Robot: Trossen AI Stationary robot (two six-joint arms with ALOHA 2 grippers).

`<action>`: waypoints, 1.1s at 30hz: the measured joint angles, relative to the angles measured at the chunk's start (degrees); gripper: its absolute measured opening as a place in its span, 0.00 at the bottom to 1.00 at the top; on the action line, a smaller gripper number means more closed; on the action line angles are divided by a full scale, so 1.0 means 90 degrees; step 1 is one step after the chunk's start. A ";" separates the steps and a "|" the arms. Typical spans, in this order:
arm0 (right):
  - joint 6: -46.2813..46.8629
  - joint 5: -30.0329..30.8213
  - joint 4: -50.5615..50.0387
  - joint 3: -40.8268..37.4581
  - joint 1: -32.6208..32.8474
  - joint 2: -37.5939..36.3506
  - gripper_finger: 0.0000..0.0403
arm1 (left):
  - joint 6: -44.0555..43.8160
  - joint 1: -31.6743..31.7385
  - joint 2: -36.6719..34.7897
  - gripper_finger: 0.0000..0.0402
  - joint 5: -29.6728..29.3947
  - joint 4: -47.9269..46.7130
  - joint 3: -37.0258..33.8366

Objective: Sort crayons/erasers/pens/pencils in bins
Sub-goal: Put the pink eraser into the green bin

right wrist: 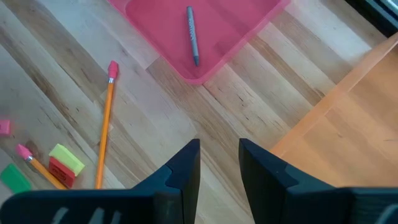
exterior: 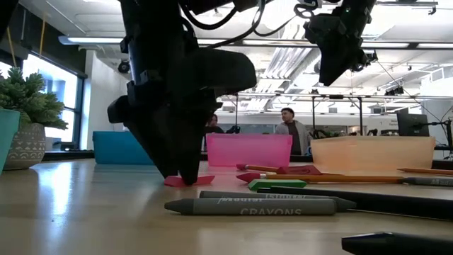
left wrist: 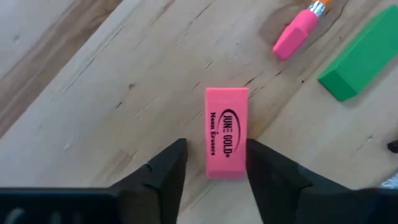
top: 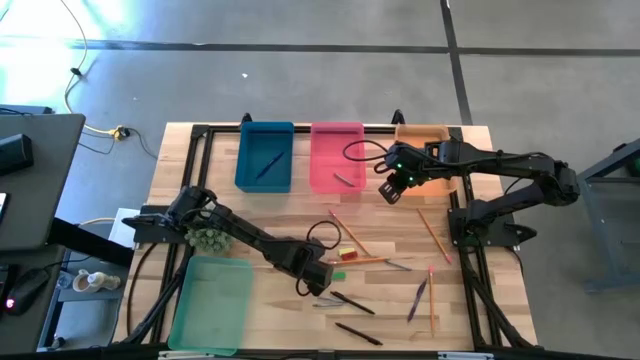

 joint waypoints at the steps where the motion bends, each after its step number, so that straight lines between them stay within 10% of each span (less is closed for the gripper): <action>1: -0.0048 0.0001 0.0000 0.0000 0.0000 0.0000 0.26 | 0.0060 -0.0008 0.0000 0.32 -0.0008 -0.0003 -0.0003; 10: -0.0173 -0.0013 -0.0032 0.0000 -0.0017 -0.0011 0.26 | 0.0280 -0.0068 0.0014 0.15 0.0019 0.0038 -0.0008; 33: -0.0219 -0.0041 -0.0124 0.0000 -0.0015 -0.1153 0.26 | -0.0189 -0.0574 -0.1613 0.14 0.0732 -0.0487 -0.0025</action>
